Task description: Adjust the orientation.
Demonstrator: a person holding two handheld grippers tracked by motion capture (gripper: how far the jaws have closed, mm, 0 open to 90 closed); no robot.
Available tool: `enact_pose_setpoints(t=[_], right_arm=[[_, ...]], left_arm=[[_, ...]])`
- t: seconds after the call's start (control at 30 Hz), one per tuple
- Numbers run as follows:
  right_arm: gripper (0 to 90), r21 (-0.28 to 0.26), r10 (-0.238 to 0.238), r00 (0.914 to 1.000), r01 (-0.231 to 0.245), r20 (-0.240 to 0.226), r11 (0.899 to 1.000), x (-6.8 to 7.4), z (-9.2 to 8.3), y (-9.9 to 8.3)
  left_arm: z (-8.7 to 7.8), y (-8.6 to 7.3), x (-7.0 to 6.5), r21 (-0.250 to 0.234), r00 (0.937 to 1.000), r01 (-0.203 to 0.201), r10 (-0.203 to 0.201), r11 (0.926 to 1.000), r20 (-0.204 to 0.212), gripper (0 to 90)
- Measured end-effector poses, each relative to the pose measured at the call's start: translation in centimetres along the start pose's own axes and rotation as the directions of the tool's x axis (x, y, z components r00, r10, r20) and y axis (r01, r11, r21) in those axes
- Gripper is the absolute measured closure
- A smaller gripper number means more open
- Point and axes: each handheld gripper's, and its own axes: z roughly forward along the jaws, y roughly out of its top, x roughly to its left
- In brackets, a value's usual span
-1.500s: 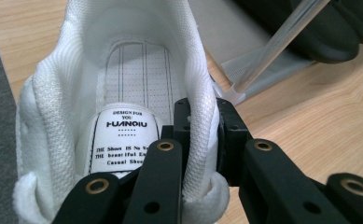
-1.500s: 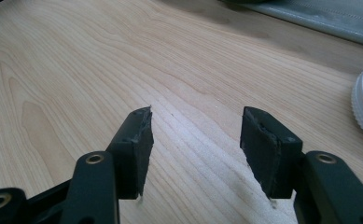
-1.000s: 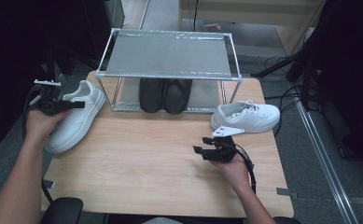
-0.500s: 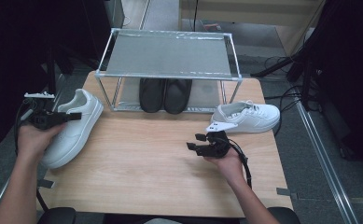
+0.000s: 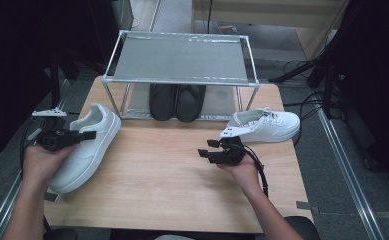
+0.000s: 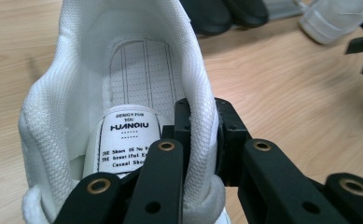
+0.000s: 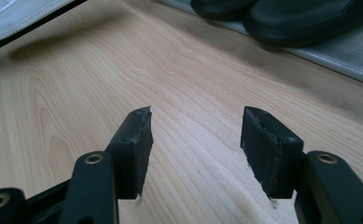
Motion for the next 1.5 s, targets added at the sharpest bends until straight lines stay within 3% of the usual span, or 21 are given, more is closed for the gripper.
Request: enact_pose_setpoints(t=[0.37,0.73,1.17,1.5], right_arm=[[44.6,-0.004,0.005,1.0000,-0.005,-0.006,1.000,0.0,-0.2,0.0],[44.6,-0.009,0.011,0.9999,-0.011,-0.007,1.000,-0.1,-0.5,0.0],[44.6,-0.011,0.002,1.0000,-0.002,-0.004,1.000,0.0,-0.7,-0.1],[44.6,-0.009,0.009,0.9997,-0.009,0.022,1.000,0.2,-1.4,-0.9]], left_arm=[[2.2,1.0,-3.7,0.010,0.9957,-0.055,0.054,0.9984,0.075,82.6],[5.7,2.6,-7.3,0.046,0.9819,-0.117,0.109,0.9920,0.155,82.6],[7.4,2.7,-9.5,0.050,0.9689,-0.163,0.151,0.9853,0.197,82.5],[9.1,3.7,-11.5,0.061,0.9443,-0.229,0.207,0.9716,0.256,82.4]])
